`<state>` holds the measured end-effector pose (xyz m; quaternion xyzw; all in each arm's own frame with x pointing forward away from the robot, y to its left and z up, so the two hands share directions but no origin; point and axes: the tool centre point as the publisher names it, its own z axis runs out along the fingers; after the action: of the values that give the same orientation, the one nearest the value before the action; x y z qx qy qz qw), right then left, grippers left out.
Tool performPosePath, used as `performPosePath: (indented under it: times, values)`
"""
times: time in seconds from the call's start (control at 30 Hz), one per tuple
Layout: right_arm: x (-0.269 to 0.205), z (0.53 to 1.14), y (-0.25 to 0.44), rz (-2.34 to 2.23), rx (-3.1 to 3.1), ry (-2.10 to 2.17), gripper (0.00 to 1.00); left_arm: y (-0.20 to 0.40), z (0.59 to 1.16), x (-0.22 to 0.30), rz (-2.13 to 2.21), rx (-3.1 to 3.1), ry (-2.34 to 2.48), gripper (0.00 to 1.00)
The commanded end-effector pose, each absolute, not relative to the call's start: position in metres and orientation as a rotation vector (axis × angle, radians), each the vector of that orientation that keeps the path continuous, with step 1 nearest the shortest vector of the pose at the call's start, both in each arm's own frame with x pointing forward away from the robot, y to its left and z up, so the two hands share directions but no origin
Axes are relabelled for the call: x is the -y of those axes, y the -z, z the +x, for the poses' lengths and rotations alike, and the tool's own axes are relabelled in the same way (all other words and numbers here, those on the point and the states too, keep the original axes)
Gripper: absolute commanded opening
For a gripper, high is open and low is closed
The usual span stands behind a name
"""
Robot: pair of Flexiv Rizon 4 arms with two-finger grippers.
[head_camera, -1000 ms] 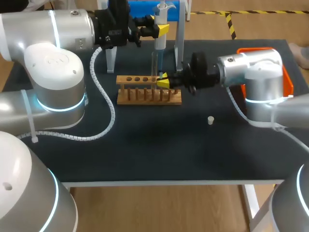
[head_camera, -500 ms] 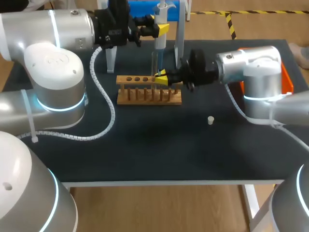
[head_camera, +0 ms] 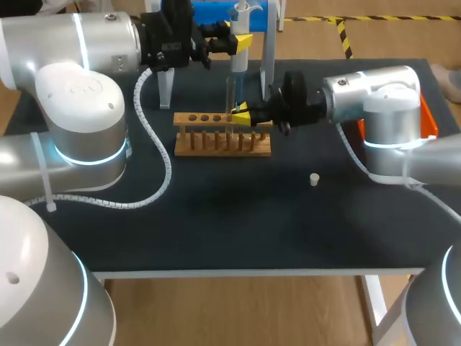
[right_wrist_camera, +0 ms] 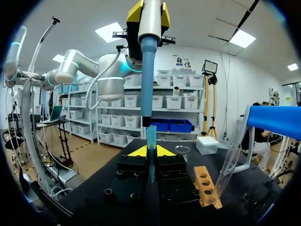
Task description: Invert the test tube, pick up the pipette, mount the tip to pipette, aspirate from beaker and dispense into the tube, eject the tip, return the pipette, and cap with the stopper.
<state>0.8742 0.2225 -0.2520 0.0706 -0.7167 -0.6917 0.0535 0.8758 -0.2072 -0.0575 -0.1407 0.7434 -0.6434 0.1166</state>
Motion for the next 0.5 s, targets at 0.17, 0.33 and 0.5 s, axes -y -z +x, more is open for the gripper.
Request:
performPosePath:
  times: [0.17, 0.33, 0.5]
  values:
    - [-0.2217, 0.8727, 0.2581, 0.209, 2.2, 2.075, 0.0, 0.0599, 0.8759, 0.2073, -0.412, -2.175, 1.886, 0.0]
    - [-0.2215, 0.8733, 0.2588, 0.209, 2.208, 2.068, 0.0, 0.0599, 0.8759, 0.2073, -0.412, -2.175, 1.886, 0.0]
    - [-0.2226, 0.8744, 0.2603, 0.209, 2.213, 2.062, 0.0, 0.0599, 0.8759, 0.2073, -0.412, -2.175, 1.886, 0.0]
